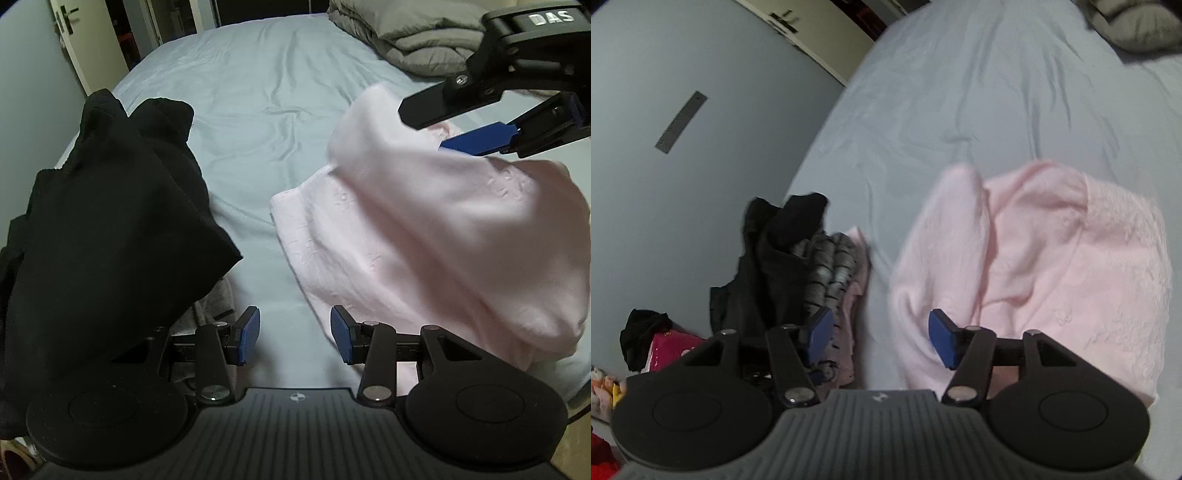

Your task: Fold clothes

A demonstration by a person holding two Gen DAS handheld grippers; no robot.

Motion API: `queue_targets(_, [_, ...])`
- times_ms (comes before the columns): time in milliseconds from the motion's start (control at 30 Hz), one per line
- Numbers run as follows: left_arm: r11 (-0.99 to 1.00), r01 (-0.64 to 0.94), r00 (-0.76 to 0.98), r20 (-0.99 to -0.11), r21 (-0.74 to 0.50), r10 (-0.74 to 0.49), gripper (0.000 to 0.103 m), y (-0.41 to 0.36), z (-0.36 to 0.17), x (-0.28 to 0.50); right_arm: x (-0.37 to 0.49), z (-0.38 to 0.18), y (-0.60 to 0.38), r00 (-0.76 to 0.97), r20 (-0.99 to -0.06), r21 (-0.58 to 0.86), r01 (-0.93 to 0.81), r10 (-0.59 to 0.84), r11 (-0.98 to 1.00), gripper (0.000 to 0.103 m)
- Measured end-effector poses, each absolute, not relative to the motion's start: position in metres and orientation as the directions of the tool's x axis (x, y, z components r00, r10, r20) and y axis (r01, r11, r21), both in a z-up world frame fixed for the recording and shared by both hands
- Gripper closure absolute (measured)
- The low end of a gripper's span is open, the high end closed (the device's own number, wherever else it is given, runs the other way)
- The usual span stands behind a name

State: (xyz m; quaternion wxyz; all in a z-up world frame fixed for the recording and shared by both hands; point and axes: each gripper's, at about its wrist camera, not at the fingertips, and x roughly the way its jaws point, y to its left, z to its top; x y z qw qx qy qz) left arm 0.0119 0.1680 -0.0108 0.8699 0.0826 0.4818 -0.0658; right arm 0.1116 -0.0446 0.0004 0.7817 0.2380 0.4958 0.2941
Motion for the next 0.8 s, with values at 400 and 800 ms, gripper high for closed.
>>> queue_targets(400, [0.976, 0.181, 0.534, -0.822, -0.119, -0.199, 0.063, 0.169, 0.008, 0.006, 0.091, 0.023, -0.1, 0.447, -0.665, 0.573, -0.207, 0.598, 0.793, 0.042])
queue_targets(800, [0.97, 0.155, 0.52, -0.819, -0.187, -0.241, 0.063, 0.164, 0.005, 0.018, 0.05, 0.009, -0.14, 0.432, -0.687, 0.552, -0.212, 0.584, 0.807, 0.03])
